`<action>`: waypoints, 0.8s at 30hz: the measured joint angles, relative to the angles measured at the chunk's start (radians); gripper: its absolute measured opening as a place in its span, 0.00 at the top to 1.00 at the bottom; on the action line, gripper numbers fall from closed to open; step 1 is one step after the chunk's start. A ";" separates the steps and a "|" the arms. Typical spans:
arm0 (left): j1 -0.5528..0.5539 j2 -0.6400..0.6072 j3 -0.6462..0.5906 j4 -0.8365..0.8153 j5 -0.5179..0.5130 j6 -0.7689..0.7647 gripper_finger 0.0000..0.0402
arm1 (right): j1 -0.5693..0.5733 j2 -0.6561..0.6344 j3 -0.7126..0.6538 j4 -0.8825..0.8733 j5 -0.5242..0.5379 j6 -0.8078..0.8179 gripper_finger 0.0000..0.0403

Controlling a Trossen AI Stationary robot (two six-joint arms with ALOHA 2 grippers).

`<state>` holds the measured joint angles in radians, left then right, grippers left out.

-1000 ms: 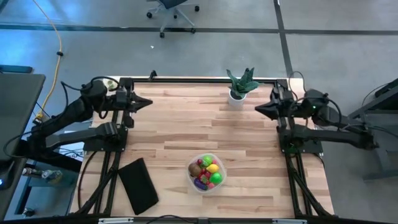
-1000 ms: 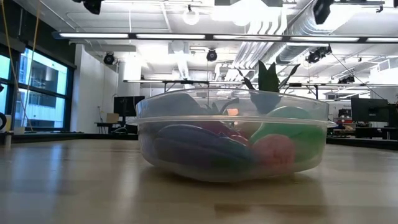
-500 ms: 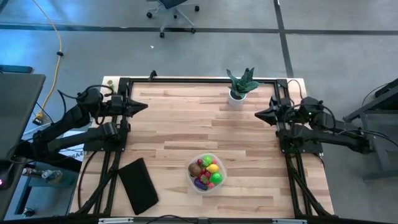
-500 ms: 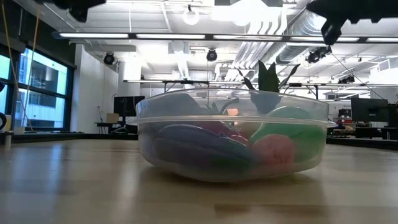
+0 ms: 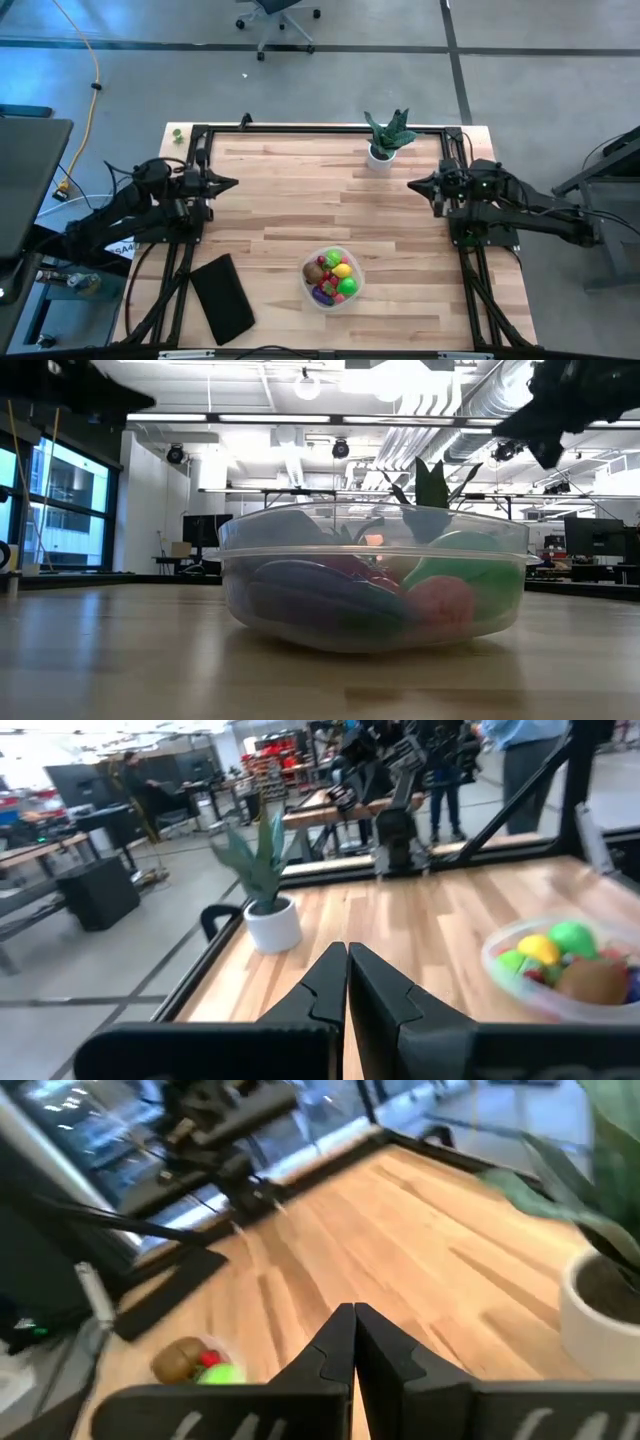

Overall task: Pick and placing Produce into tupperware
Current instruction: Return to Home Position

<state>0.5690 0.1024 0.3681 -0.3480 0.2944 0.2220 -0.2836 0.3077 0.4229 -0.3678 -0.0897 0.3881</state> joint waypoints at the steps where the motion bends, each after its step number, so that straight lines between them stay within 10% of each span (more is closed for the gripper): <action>1: 0.000 -0.013 -0.016 0.000 -0.012 0.006 0.99 | 0.000 0.000 0.000 -0.017 0.014 0.012 1.00; 24: 0.000 -0.040 -0.200 -0.072 -0.210 0.069 0.99 | 0.000 0.000 0.000 -0.054 0.090 0.023 1.00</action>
